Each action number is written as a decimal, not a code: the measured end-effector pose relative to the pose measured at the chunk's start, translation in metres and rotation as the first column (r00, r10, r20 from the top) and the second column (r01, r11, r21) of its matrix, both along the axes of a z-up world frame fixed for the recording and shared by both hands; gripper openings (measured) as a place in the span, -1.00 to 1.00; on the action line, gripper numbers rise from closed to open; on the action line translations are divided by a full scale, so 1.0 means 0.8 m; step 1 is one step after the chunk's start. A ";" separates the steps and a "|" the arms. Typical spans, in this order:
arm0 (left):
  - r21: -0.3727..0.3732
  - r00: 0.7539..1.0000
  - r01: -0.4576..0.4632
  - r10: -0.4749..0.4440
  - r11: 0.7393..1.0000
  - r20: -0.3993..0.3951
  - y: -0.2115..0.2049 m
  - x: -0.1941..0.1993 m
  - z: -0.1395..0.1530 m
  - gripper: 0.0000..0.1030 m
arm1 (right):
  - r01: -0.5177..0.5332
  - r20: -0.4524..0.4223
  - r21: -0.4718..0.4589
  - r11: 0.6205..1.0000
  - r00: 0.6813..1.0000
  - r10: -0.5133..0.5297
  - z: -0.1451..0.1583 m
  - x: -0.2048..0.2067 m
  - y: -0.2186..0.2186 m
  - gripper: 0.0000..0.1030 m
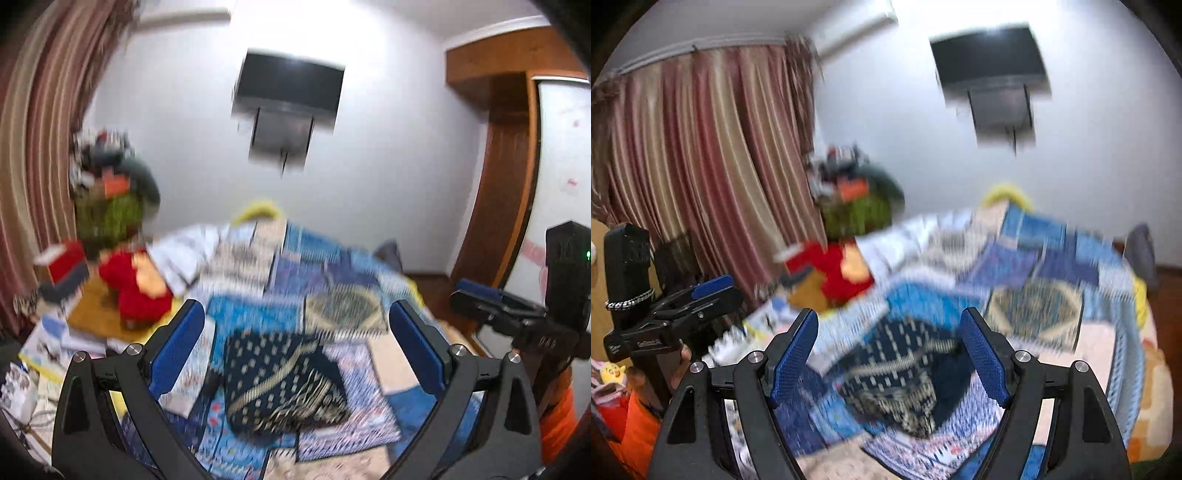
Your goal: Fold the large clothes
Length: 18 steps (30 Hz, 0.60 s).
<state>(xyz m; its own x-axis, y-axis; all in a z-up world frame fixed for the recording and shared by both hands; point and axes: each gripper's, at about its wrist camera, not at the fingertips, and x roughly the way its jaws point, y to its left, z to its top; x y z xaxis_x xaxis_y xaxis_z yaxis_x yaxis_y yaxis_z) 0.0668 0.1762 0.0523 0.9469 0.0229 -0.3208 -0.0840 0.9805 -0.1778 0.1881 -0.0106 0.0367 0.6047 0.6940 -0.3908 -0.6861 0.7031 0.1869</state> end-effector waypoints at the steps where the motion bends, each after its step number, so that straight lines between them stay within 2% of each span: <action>1: 0.018 0.999 -0.011 0.010 1.000 0.033 -0.008 -0.011 0.009 0.97 | 0.008 0.028 0.015 1.000 1.000 -0.008 0.008 -0.011 -0.004 0.51; 4: 0.076 0.994 -0.055 0.047 0.996 0.099 -0.029 -0.039 0.020 0.97 | 0.039 0.106 0.058 0.998 0.993 -0.045 0.029 -0.049 -0.017 0.51; 8: 0.150 0.980 -0.156 0.134 0.976 0.147 -0.056 -0.061 0.019 0.97 | 0.090 0.165 0.085 0.992 0.981 -0.103 0.035 -0.089 -0.024 0.51; 11: 0.148 0.978 -0.164 0.141 0.975 0.154 -0.060 -0.072 0.016 0.98 | 0.132 0.182 0.067 0.989 0.973 -0.143 0.029 -0.111 -0.026 0.51; 12: 0.137 0.979 -0.157 0.136 0.978 0.151 -0.059 -0.074 0.014 0.99 | 0.144 0.186 0.057 0.988 0.971 -0.153 0.028 -0.115 -0.027 0.54; 15: 0.117 0.983 -0.146 0.130 0.982 0.133 -0.054 -0.072 0.009 0.99 | 0.186 0.195 0.029 0.982 0.963 -0.188 0.019 -0.124 -0.031 0.91; 18: 0.114 0.984 -0.147 0.132 0.983 0.123 -0.052 -0.072 0.004 0.99 | 0.209 0.201 0.050 0.977 0.956 -0.215 0.015 -0.130 -0.040 0.99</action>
